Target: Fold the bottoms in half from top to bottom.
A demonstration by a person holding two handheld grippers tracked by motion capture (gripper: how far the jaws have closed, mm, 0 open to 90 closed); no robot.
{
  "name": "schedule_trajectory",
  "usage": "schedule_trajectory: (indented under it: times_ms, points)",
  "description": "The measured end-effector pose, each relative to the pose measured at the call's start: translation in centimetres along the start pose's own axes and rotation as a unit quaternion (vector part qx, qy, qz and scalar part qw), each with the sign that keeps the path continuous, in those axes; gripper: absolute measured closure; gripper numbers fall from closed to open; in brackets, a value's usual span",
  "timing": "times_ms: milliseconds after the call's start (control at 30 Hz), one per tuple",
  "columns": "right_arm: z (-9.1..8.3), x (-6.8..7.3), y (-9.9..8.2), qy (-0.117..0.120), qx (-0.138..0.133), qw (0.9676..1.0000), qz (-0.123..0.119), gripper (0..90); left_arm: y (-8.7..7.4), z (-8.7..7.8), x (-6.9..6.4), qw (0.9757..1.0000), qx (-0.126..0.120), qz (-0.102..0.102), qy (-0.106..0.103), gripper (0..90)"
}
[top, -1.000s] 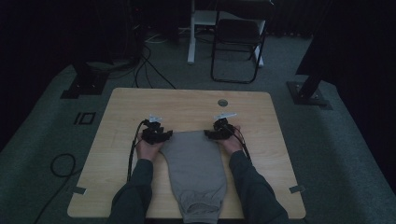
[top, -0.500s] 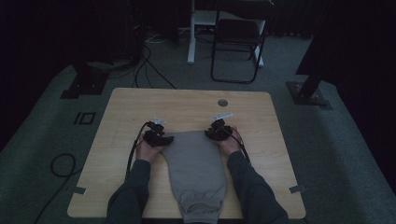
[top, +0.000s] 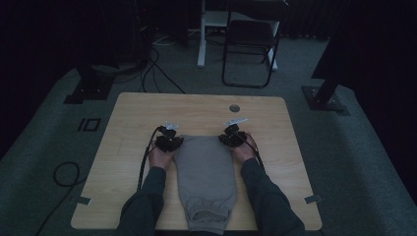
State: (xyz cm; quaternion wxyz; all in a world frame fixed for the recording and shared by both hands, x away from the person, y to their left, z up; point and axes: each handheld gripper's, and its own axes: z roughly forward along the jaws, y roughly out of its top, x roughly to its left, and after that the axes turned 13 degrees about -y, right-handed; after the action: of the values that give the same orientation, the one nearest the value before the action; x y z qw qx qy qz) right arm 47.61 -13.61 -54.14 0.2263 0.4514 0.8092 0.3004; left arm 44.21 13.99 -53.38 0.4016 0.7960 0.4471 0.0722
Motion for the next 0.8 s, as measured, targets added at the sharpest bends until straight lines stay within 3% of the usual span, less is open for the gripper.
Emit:
schedule_trajectory:
  times_ms: [367,467,600,800]
  points:
    - [-2.7,-1.6,2.0,-0.014,-0.063,0.9978,0.015,85.0,2.7,-1.5,-1.3,0.9984,-0.036,0.042,0.016,83.0]
    - [-3.6,-1.8,2.8,-0.014,-0.080,0.9966,0.014,85.0,3.2,-2.4,-1.5,0.9971,-0.059,0.046,0.010,83.0]
    - [-4.9,-1.4,2.9,0.001,-0.099,0.9951,0.004,85.0,3.0,-3.6,-2.3,0.9958,-0.063,0.066,0.004,83.0]
    - [-7.2,-0.3,1.4,0.021,-0.119,0.9924,-0.023,84.9,1.9,-5.7,-3.8,0.9928,-0.077,0.092,-0.008,82.9]
